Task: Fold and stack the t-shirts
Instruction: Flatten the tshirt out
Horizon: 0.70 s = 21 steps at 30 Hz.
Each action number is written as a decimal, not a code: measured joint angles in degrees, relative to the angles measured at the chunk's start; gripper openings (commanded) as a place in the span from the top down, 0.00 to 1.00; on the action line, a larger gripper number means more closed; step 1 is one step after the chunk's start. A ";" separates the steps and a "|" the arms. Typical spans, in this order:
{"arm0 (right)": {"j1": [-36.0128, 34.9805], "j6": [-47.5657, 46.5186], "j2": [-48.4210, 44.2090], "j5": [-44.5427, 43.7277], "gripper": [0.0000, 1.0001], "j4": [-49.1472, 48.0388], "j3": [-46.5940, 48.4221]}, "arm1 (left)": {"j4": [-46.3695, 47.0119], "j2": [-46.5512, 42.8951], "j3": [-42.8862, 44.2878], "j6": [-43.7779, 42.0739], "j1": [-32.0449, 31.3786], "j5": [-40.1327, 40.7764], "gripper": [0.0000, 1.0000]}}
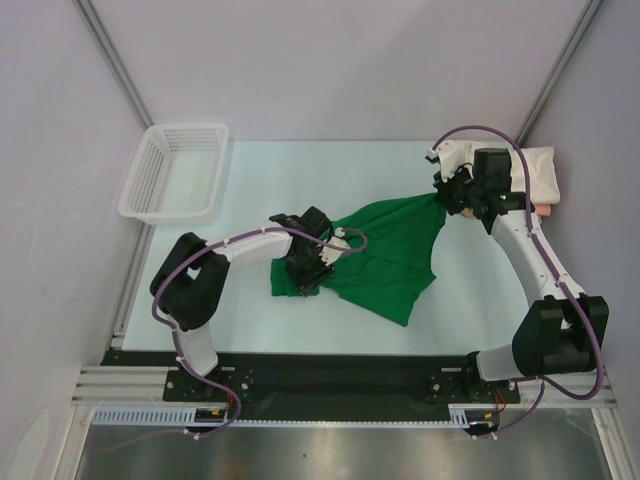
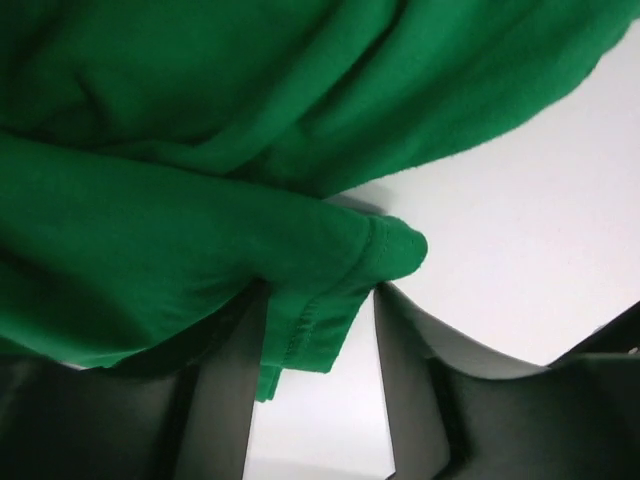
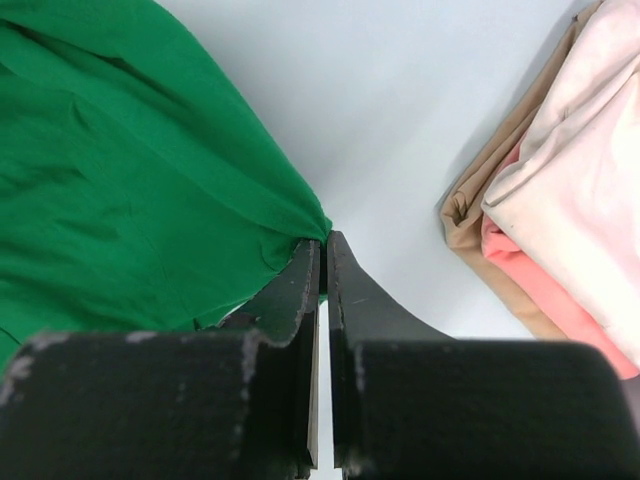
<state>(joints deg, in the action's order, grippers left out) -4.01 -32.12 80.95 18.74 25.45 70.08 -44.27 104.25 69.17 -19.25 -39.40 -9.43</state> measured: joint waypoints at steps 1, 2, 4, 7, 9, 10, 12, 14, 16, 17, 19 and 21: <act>0.00 0.00 -0.22 0.00 1.00 0.02 -0.20 | 0.22 0.04 -0.02 0.26 0.00 0.15 0.59; 0.00 0.00 -0.48 -0.02 1.00 0.00 -0.46 | 0.37 0.02 -0.02 0.33 0.00 0.31 0.64; 0.00 0.04 -0.85 -0.02 1.00 0.00 -1.01 | 0.92 0.02 -0.02 0.85 0.00 0.61 0.85; 0.00 0.20 -1.16 -0.02 1.00 -0.09 -1.73 | 1.53 0.02 -0.02 0.98 0.00 1.84 1.00; 0.00 0.22 -1.25 -0.02 1.00 -0.07 -2.05 | 1.51 -0.44 -0.07 1.18 0.11 3.08 0.99; 0.00 0.22 -1.27 -0.02 1.00 -0.07 -2.12 | 1.38 -1.14 -0.13 1.22 0.24 3.72 1.00; 0.00 0.24 -1.36 -0.02 1.00 -0.11 -2.25 | 1.49 -4.28 -0.81 1.22 0.66 5.27 1.00; 0.02 0.24 -1.42 -0.04 1.00 -0.17 -2.29 | 1.22 -9.20 -1.70 0.90 1.51 7.52 1.00; 0.02 0.39 -1.57 -0.04 1.00 -0.59 -2.54 | 1.38 -15.56 -2.29 0.13 2.84 10.21 1.00; 0.02 0.44 -1.66 -0.04 1.00 -0.70 -2.67 | 1.64 -18.80 -2.43 -0.35 3.65 11.45 1.00; 0.02 0.55 -1.73 -0.04 1.00 -0.94 -2.82 | 2.89 -23.69 -2.93 -0.98 5.31 13.40 1.00; 0.02 0.63 -1.75 -0.02 1.00 -1.40 -3.13 | 4.15 -26.75 -3.87 -1.77 7.02 15.67 1.00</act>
<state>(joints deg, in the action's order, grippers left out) -3.99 -31.48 79.20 18.72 24.05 66.96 -40.12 77.49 65.30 -21.02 -32.38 6.24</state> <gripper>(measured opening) 0.021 0.017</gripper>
